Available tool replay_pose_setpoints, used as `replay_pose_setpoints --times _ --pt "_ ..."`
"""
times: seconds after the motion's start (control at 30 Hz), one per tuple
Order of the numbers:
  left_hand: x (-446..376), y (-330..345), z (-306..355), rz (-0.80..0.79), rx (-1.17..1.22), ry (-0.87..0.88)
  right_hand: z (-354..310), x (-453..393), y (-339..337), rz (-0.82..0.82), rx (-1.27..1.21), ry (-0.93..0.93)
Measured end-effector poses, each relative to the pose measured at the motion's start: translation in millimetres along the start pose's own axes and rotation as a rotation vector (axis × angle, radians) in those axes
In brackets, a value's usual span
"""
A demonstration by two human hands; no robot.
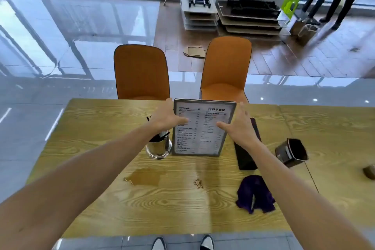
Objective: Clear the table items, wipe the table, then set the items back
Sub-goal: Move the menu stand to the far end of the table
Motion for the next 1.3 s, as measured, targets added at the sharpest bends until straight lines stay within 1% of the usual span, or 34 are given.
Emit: replay_pose_setpoints --times 0.07,0.1,0.2,0.3,0.4,0.5,0.63,0.7,0.77,0.97,1.07,1.2,1.3 --pt "-8 10 -4 0.007 0.025 0.019 15 -4 3 0.059 -0.077 0.083" --pt "-15 18 -9 -0.003 0.02 0.023 24 -6 6 0.056 -0.115 0.141" --pt "-33 35 -25 0.042 0.005 -0.056 56 -17 16 0.009 -0.228 0.294" --pt "-44 48 -34 0.062 0.023 -0.136 81 -31 24 -0.047 -0.306 0.325" --pt "-52 60 -41 0.111 0.046 -0.177 100 -42 32 -0.066 -0.3 0.284" --pt "-55 69 -45 0.186 0.02 -0.191 111 -47 34 -0.043 -0.307 0.254" --pt "-59 75 -46 0.273 -0.098 -0.176 114 -52 27 -0.057 -0.309 0.187" --pt "-63 76 -44 0.292 -0.102 -0.151 114 -57 20 -0.049 -0.308 0.166" --pt "-66 73 -36 0.308 -0.055 -0.111 111 -66 11 -0.039 -0.285 0.139" --pt "-79 38 -10 0.382 0.135 -0.01 76 -99 -11 -0.016 -0.29 -0.022" --pt "-90 12 -9 0.451 0.137 0.008 50 -116 -11 0.016 -0.286 -0.103" --pt "-99 -32 -26 0.567 0.138 -0.02 9 -138 8 0.032 -0.322 -0.171" --pt "-100 -67 -54 0.62 0.15 -0.049 -23 -153 42 0.031 -0.352 -0.186"
Point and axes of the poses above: each hand's wrist, its own x-axis away from the middle knuckle, its own y-axis out of the palm, z = x × y, the point moved 4 cm from there along -x, towards the middle knuckle, and after that the axes turned 13 degrees about -x, right-handed, at the moved point
